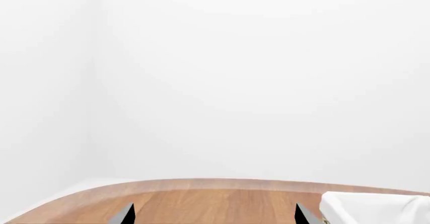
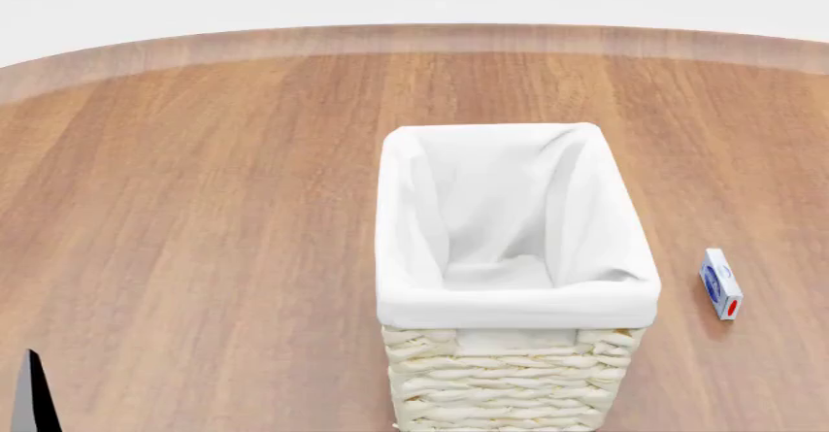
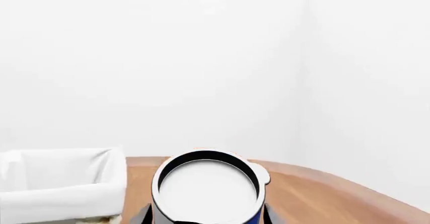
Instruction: Pick up the alphabet soup and put it in the basket.
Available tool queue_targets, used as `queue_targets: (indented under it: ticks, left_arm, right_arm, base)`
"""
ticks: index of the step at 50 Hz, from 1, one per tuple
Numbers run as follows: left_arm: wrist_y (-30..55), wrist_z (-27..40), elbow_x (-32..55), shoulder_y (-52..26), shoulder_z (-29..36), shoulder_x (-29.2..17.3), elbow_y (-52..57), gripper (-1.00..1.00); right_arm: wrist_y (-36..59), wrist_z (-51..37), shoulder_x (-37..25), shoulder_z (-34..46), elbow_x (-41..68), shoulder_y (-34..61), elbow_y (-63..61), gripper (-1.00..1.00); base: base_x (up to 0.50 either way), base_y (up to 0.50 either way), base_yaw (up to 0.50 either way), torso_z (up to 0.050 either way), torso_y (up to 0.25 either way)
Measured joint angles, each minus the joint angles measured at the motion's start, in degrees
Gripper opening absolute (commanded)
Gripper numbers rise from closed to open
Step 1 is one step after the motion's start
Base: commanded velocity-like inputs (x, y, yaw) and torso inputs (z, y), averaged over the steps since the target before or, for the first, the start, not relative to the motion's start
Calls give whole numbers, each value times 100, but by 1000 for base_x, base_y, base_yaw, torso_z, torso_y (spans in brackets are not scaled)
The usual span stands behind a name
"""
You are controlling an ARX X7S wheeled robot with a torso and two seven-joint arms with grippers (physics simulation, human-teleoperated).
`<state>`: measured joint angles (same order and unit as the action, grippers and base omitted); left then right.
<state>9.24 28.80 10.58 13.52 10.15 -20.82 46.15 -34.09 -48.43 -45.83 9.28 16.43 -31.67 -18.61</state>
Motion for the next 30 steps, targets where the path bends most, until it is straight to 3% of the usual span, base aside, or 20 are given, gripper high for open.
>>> queue_targets:
  ticks: [14, 23, 30]
  left_arm:
    - [22, 36, 41, -12, -9, -34, 13, 100]
    - [17, 56, 59, -18, -8, -51, 11, 100]
    - [7, 67, 64, -21, 4, -62, 3, 100]
  right_arm:
    - [745, -219, -692, -406, 337, 149, -1265, -100]
    - [1846, -60, -990, -77, 817, 1421, -1923, -100]
    - [2832, 258, -850, 430, 1187, 2828, -2110, -100]
  base:
    - [0, 0, 0, 0, 0]
    - [0, 0, 0, 0, 1]
    - [0, 0, 0, 0, 0]
